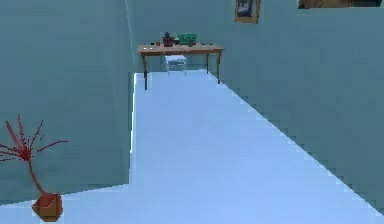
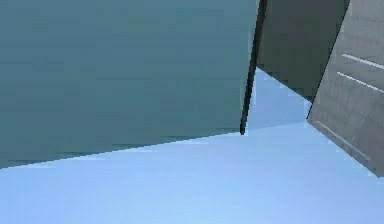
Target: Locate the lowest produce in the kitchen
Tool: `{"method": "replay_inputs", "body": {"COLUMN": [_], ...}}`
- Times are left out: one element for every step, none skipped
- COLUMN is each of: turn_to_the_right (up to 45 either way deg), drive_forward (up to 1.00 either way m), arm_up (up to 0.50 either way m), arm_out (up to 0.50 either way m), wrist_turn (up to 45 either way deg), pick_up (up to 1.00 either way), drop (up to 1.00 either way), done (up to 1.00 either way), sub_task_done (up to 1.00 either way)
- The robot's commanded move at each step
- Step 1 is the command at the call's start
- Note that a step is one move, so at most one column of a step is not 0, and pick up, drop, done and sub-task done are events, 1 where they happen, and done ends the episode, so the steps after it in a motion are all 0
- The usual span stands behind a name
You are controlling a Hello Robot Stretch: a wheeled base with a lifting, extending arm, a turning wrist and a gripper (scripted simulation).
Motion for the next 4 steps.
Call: {"method": "replay_inputs", "body": {"turn_to_the_right": [0.0,0.0,-12.0,0.0], "drive_forward": [1.00,0.30,0.00,1.00], "arm_up": [0.00,0.00,0.00,0.00], "arm_out": [0.00,0.00,0.00,0.00], "wrist_turn": [0.0,0.0,0.0,0.0], "pick_up": [0.00,0.00,0.00,0.00], "drop": [0.00,0.00,0.00,0.00], "done": [0.00,0.00,0.00,0.00], "sub_task_done": [0.00,0.00,0.00,0.00]}}
